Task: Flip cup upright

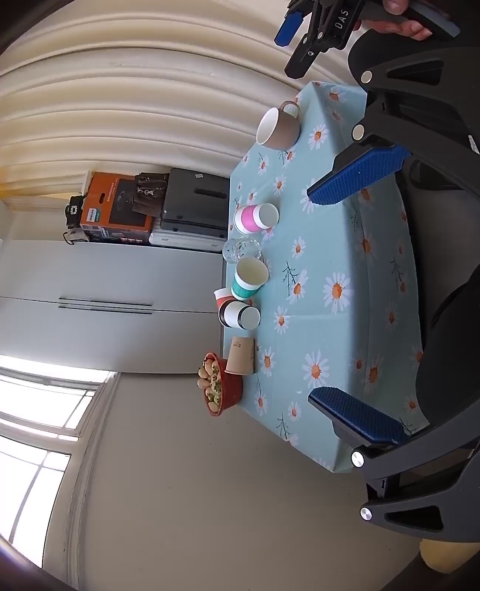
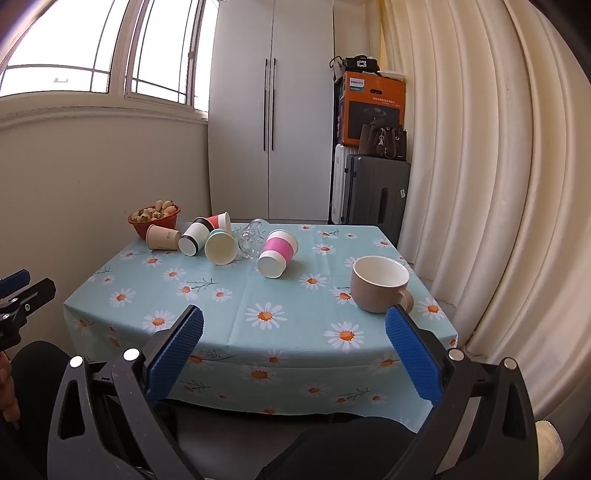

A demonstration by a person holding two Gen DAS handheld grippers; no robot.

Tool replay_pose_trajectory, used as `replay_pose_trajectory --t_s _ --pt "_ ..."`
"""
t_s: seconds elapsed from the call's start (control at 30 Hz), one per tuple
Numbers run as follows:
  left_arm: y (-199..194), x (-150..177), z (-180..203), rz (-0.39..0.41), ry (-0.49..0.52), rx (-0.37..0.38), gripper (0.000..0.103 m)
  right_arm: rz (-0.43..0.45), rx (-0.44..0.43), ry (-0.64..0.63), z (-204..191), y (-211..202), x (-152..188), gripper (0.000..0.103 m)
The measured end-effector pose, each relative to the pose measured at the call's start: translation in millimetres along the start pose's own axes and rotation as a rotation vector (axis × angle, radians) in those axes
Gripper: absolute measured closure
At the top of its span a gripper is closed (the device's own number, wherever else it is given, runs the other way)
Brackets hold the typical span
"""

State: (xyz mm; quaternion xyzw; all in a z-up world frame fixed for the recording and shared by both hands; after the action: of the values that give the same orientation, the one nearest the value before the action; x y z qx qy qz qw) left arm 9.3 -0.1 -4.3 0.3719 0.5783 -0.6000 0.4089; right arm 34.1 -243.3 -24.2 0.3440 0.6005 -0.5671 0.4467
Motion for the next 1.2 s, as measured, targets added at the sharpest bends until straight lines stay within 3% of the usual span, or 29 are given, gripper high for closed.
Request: replay_pose_trajectory --t_s 1.2 --pt "2.8 7.4 2.2 -0.004 0.003 0.002 0.006 -0.006 0.000 -0.001 -0.9 4.2 2.1 0.005"
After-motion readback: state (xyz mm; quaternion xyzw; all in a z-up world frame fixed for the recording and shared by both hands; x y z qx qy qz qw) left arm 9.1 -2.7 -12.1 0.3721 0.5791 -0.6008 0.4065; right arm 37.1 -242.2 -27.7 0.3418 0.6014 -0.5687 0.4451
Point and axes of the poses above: each gripper's, at about its wrist camera, not at the fingertips, and y roughly the way its jaws point, z to its right, x to its underside, the point moved 1 cm from there along y, roughly the way its jaws point, and after that the axes turned 2 degrees about z, right-handed, at the moved point
